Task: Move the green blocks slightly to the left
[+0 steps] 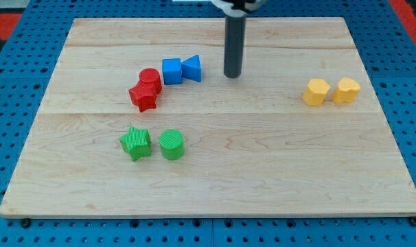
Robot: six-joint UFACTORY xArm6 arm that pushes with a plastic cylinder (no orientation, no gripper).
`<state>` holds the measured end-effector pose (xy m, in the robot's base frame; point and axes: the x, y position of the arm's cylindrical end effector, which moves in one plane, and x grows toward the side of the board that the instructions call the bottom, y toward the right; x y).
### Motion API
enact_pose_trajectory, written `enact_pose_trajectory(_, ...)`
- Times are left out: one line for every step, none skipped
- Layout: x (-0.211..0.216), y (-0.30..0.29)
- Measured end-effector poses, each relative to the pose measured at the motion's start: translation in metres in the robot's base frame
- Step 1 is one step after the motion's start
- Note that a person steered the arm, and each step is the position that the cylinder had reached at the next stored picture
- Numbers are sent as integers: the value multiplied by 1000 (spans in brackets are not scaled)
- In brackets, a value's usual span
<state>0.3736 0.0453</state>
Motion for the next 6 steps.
enact_pose_trajectory(62,0)
enact_pose_trajectory(120,0)
enact_pose_trajectory(159,-28)
enact_pose_trajectory(160,-103)
enact_pose_trajectory(161,-166)
enact_pose_trajectory(161,-176)
